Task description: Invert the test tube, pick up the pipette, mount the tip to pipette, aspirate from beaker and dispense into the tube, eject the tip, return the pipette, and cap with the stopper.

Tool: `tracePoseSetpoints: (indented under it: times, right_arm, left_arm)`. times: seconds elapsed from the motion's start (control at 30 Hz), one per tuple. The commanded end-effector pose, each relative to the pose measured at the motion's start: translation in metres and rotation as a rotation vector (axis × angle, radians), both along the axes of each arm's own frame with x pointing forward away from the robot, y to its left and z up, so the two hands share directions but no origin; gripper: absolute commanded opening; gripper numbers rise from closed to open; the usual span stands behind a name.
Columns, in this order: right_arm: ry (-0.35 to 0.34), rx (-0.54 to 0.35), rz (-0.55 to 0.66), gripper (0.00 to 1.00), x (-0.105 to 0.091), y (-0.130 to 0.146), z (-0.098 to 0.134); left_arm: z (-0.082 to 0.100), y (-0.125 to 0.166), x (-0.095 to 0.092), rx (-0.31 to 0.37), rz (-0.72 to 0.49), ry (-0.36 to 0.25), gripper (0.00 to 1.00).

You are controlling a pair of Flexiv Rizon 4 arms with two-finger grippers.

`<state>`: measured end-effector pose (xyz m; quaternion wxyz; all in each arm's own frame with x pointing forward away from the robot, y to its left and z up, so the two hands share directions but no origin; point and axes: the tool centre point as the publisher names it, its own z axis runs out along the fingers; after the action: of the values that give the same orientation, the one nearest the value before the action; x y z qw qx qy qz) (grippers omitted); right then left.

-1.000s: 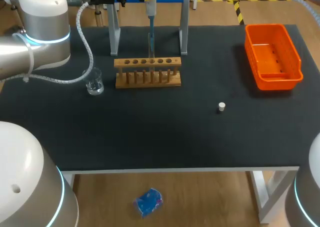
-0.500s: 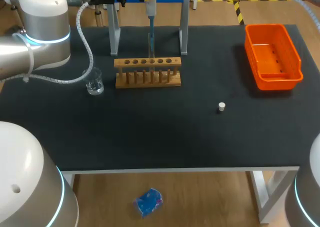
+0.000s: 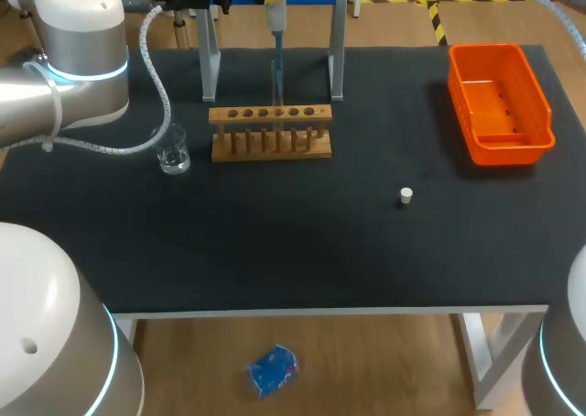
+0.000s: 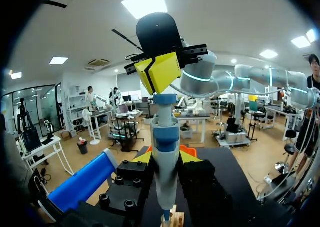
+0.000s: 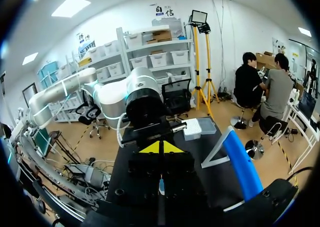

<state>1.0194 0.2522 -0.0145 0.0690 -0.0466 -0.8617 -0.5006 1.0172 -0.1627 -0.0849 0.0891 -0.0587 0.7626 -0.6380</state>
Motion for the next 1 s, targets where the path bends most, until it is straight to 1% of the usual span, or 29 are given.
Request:
tracePoseSetpoints:
  times: [0.03,0.87,1.0]
  right_arm:
    - [0.004,-0.001,0.003,0.0,0.001,0.001,-0.005]
    - [0.031,0.021,-0.016,0.0,-0.007,-0.001,-0.025]
    - [0.034,0.021,-0.017,0.0,-0.007,-0.001,-0.026]
  left_arm:
    - [0.003,0.0,-0.001,0.0,0.003,-0.001,0.0]
    - [0.003,0.0,-0.001,0.0,0.003,-0.001,0.0]
    - [0.003,0.0,-0.001,0.0,0.003,-0.001,0.0]
